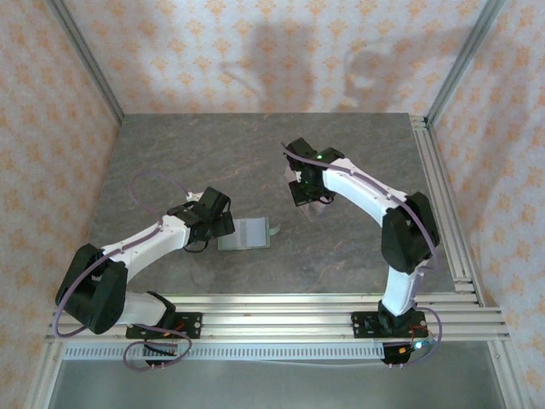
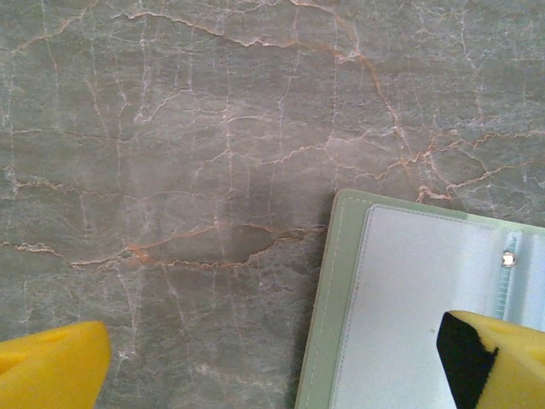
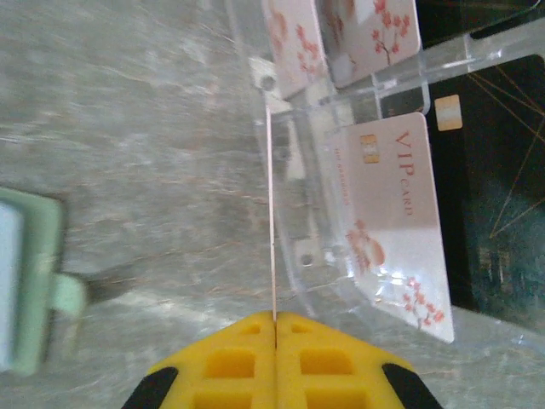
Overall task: Put the credit cards into the card holder
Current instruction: Pick up the credit card from the storage box, then insert the credit card into the card slot.
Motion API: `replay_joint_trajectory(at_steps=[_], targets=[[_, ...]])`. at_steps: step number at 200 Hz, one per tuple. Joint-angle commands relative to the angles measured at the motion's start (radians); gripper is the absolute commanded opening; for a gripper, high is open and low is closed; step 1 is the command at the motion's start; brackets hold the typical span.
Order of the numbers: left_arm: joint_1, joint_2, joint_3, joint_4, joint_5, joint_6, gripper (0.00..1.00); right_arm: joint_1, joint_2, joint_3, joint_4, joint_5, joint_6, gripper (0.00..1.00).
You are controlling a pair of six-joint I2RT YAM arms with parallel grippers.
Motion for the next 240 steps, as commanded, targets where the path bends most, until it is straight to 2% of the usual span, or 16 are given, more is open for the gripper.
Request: replay_joint_trajectory(at_steps=[1, 34, 72, 105, 162, 194, 240], targets=[[-0.005, 0.013, 0.012, -0.041, -0.039, 0.02, 1.0, 0.002, -0.084, -0.007, 0.038, -0.132, 0.073, 0.0], [-0.008, 0.02, -0.016, -0.018, -0.03, 0.023, 1.0, 0.02, -0.15, -0.162, 0.286, -0.336, 0.251, 0.0], [-0.03, 0.019, -0.053, 0.021, -0.03, 0.027, 1.0, 0.065, -0.203, -0.412, 0.7, -0.444, 0.491, 0.0], [-0.039, 0.038, -0.069, 0.041, -0.037, 0.026, 1.0, 0.106, -0.212, -0.568, 0.958, -0.438, 0.613, 0.0], [-0.049, 0.071, -0.088, 0.008, -0.089, -0.022, 1.0, 0.139, -0.186, -0.723, 1.252, -0.432, 0.737, 0.0], [-0.049, 0.066, -0.111, 0.012, -0.088, -0.043, 1.0, 0.151, -0.16, -0.774, 1.39, -0.436, 0.77, 0.0], [-0.052, 0.065, -0.12, 0.012, -0.091, -0.055, 1.0, 0.172, -0.105, -0.803, 1.499, -0.451, 0.791, 0.0]])
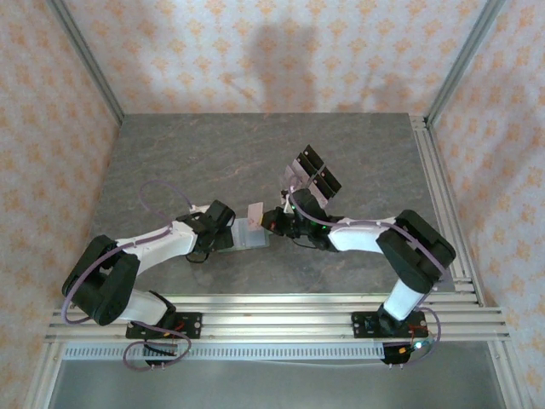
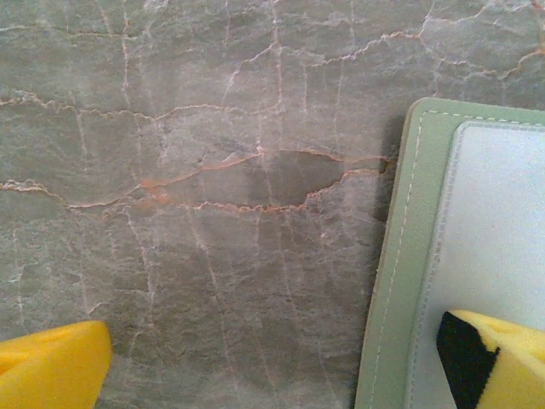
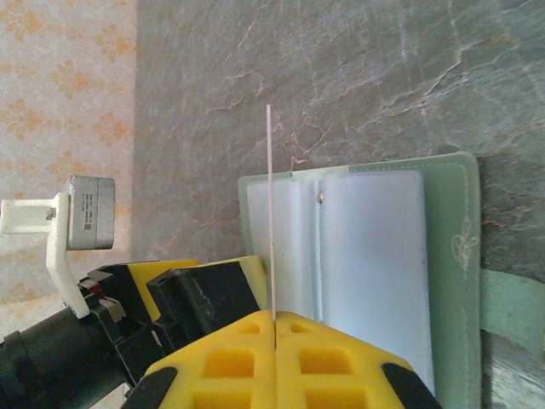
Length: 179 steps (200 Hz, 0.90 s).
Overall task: Put the credit cards into the card holder
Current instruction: Insert the credit card into the card slot.
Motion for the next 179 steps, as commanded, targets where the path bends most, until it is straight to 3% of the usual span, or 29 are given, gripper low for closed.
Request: replay_joint_trajectory(at_steps=[1, 179], targets=[[-0.007, 0.003, -0.022, -0.023, -0.046, -0.024, 1.0, 0.016, 0.032, -0.019, 0.128, -0.015, 0.025, 0.0], [-0.008, 0.01, -0.018, -0.037, -0.055, -0.022, 1.0, 0.032, 0.184, -0.081, 0.335, -0.096, 0.003, 0.0]])
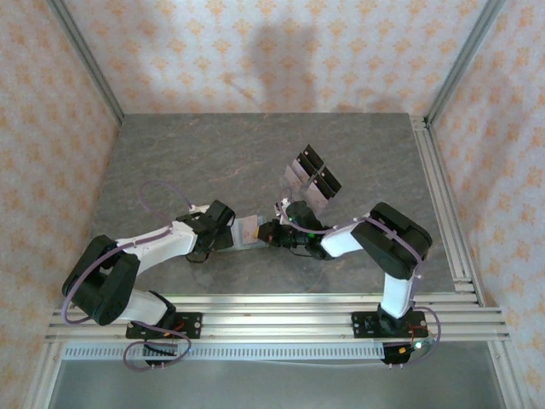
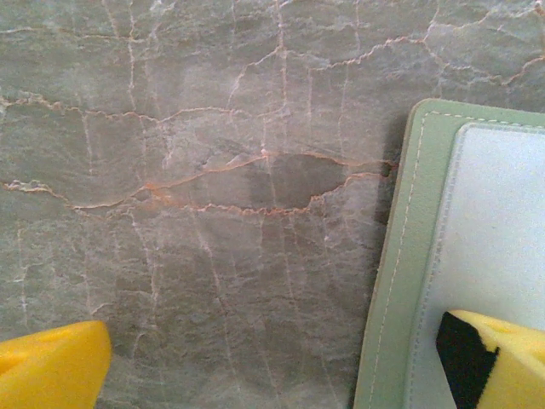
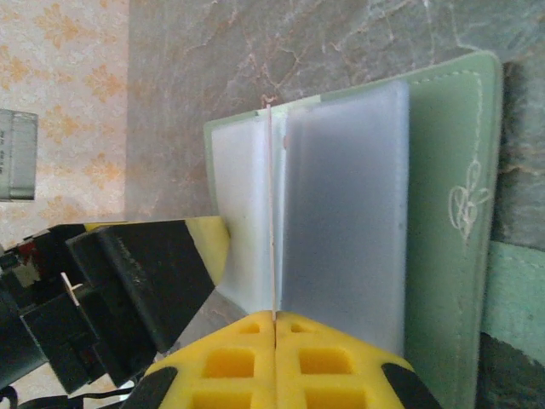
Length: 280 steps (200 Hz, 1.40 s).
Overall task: Put the credit cards into the card holder
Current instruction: Insert the credit card into the card slot.
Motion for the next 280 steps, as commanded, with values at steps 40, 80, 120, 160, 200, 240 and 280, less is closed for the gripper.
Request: replay_joint_trajectory(at_steps=[40, 80, 120, 160, 200, 240, 280], targets=[[-0.008, 0.011, -0.017, -0.037, -0.051, -0.016, 1.0, 0.009, 0.048, -0.011, 0.124, -0.025, 0.017, 0.0], [-0.008, 0.013, -0.019, -0.037, -0.052, -0.015, 1.0, 0.011, 0.068, -0.006, 0.143, -0.036, 0.029, 0.0], [-0.009, 0.014, -0.02, -0.035, -0.049, -0.015, 1.0, 0.015, 0.072, -0.005, 0.158, -0.041, 0.038, 0.0], [-0.008, 0.018, -0.02, -0.033, -0.05, -0.015, 1.0, 0.016, 0.076, 0.0, 0.162, -0.044, 0.047, 0.0], [-0.008, 0.019, -0.02, -0.03, -0.049, -0.014, 1.0, 0.016, 0.1, 0.003, 0.178, -0.045, 0.068, 0.0], [-0.008, 0.023, -0.021, -0.031, -0.047, -0.015, 1.0, 0.016, 0.135, 0.009, 0.209, -0.048, 0.096, 0.0], [-0.008, 0.02, -0.02, -0.032, -0.046, -0.015, 1.0, 0.016, 0.156, 0.018, 0.229, -0.064, 0.114, 0.0]])
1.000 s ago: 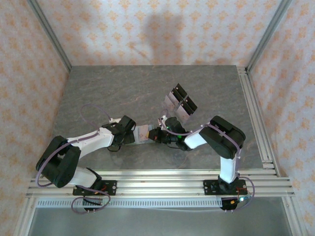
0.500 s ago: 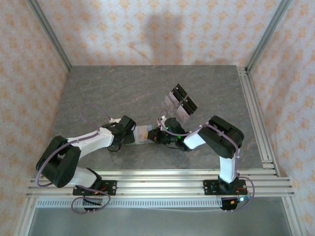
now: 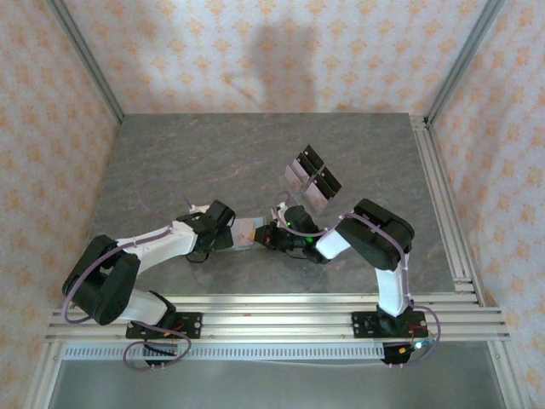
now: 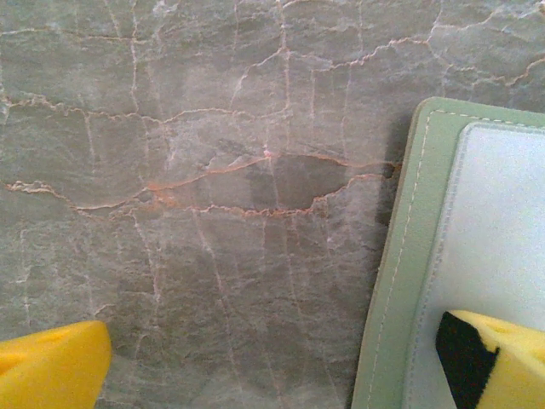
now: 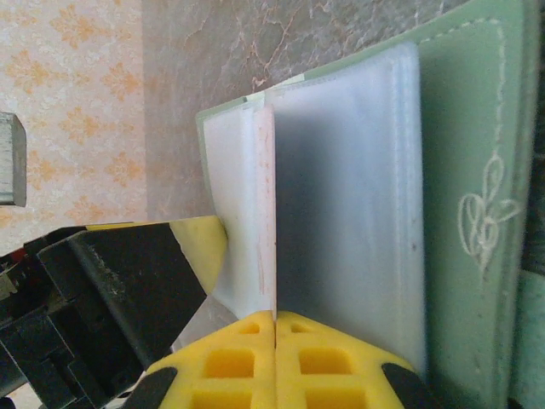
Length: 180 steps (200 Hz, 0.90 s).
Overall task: Put the credit cards into the card holder
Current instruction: Insert the credit card into the card slot.
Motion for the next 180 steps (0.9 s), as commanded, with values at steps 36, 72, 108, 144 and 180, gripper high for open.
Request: replay_joint_trajectory(at_steps=[36, 72, 108, 144, 180], targets=[[-0.008, 0.019, -0.022, -0.03, -0.042, -0.015, 1.0, 0.009, 0.032, 0.031, 0.031, -0.022, 0.018, 0.0], [-0.008, 0.017, -0.019, -0.034, -0.041, -0.017, 1.0, 0.011, 0.04, 0.044, 0.009, -0.024, 0.014, 0.0], [-0.008, -0.005, -0.006, -0.059, -0.058, -0.021, 1.0, 0.011, 0.027, 0.03, -0.032, -0.009, -0.014, 0.0], [-0.003, -0.057, 0.01, -0.113, -0.117, -0.041, 1.0, 0.01, 0.019, 0.033, -0.081, 0.003, -0.037, 0.0], [0.017, -0.08, 0.003, -0.127, -0.144, -0.061, 1.0, 0.011, 0.021, 0.051, -0.134, -0.001, -0.055, 0.0]])
